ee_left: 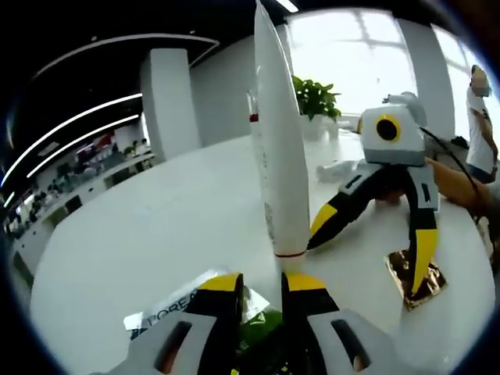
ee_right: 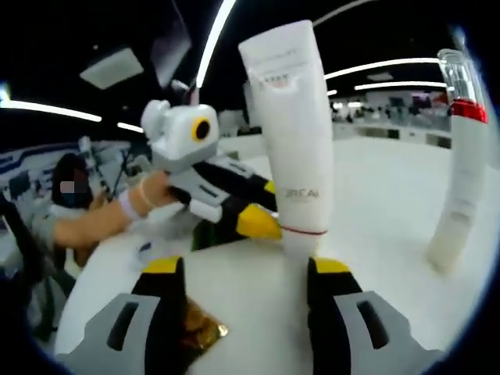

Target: Arrange the skincare products in the storage area until every visible bottle or jar stands upright without overlapping.

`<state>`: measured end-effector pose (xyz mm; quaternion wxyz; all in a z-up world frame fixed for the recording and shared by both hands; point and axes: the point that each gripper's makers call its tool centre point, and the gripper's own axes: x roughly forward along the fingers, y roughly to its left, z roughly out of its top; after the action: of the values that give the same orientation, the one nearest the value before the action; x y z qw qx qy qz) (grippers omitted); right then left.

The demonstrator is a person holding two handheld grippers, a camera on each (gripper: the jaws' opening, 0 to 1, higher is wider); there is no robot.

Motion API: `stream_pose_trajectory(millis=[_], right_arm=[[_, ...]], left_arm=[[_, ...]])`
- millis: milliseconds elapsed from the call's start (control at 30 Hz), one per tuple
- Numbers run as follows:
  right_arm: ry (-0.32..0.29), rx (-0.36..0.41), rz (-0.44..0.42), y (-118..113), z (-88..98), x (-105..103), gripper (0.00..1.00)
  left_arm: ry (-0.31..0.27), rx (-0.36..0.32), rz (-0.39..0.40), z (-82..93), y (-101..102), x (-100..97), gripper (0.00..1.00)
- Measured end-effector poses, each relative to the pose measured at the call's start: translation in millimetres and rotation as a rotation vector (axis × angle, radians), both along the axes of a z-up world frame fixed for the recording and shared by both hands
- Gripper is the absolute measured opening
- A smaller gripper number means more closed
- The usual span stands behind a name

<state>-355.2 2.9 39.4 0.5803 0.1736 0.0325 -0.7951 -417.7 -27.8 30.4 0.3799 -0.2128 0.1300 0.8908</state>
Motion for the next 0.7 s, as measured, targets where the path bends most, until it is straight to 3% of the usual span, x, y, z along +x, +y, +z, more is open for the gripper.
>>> stream_pose_trajectory(millis=[133,267,400,500,600,700], right_arm=[[0.023,0.001,-0.019,2.6,3.0,-4.2,0.66],[0.048,0.007,-0.059,8.5,2.4,-13.5,0.68],[0.107,-0.035,-0.105,8.7,10.7,-25.2,0.67],[0.120,-0.020,-0.099,3.4,9.2,-21.5,0.65],[0.137,-0.003,-0.083,-3.1,8.8,-15.0,0.73],[0.139,0.005,-0.081,-2.7,8.3,-13.6,0.75]], left_arm=[[0.032,0.001,0.038,5.7,-4.6,-4.1,0.19],[0.010,0.043,0.010,9.7,-0.5,1.1,0.18],[-0.020,0.063,-0.009,9.6,4.1,5.7,0.17],[-0.019,0.062,-0.014,9.4,6.4,7.6,0.17],[-0.017,0.057,-0.007,9.0,5.8,6.7,0.17],[-0.014,0.033,0.006,4.9,5.6,5.2,0.16]])
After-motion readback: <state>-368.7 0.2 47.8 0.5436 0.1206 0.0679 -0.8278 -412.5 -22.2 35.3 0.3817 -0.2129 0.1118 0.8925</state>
